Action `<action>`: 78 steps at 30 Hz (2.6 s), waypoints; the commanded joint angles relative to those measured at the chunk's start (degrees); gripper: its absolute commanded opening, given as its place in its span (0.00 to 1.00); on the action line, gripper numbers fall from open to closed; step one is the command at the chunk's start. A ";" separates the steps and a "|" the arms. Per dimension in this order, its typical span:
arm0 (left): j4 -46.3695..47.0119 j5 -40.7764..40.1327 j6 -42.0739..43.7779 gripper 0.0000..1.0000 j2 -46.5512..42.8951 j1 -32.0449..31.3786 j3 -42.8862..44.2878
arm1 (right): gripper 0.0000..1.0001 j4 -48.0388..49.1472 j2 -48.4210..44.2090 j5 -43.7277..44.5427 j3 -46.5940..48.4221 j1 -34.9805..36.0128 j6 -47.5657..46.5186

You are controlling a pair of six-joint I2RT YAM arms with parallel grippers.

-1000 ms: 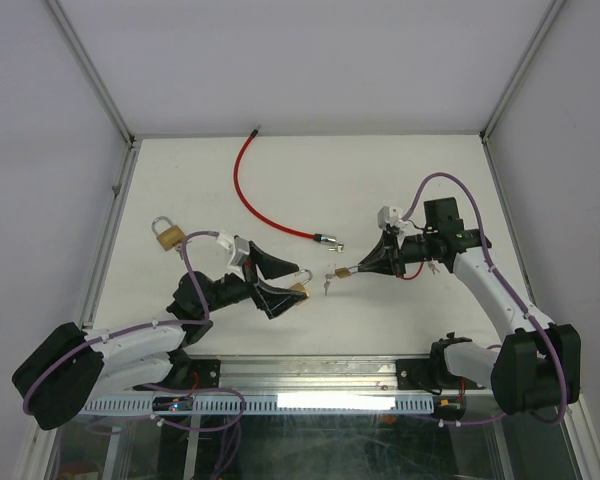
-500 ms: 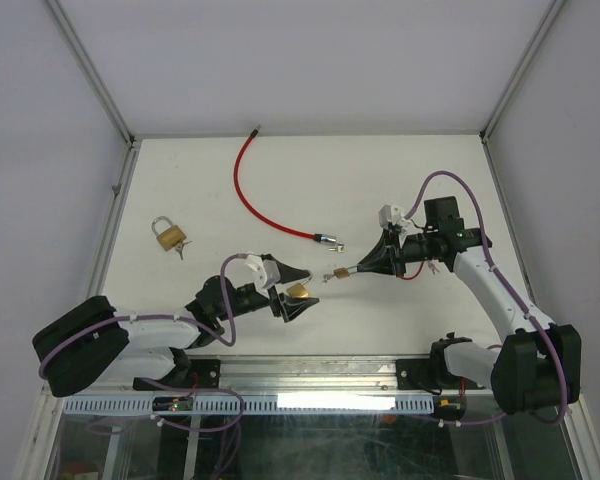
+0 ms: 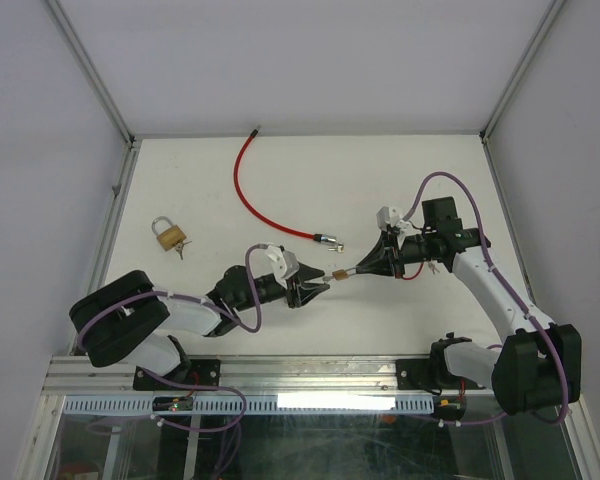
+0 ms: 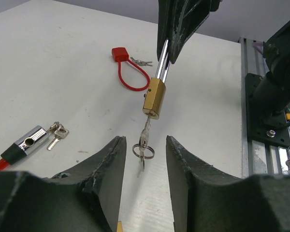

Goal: Lock with the key
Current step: Lock the lock.

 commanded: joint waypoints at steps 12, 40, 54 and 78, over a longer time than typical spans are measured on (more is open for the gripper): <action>2.04 3.67 -3.42 0.29 4.03 -0.10 5.35 | 0.00 0.13 -0.45 -1.86 2.14 1.06 -1.54; -8.41 6.19 0.31 0.00 -1.97 1.88 4.32 | 0.00 -0.07 -0.32 -0.99 1.88 1.88 -1.98; -22.15 0.23 7.29 0.00 -12.23 3.07 0.11 | 0.00 4.81 0.15 2.89 2.26 2.09 5.18; -22.25 3.64 -2.44 0.50 -22.36 7.36 -3.30 | 0.00 6.47 -0.38 1.26 1.80 0.39 7.76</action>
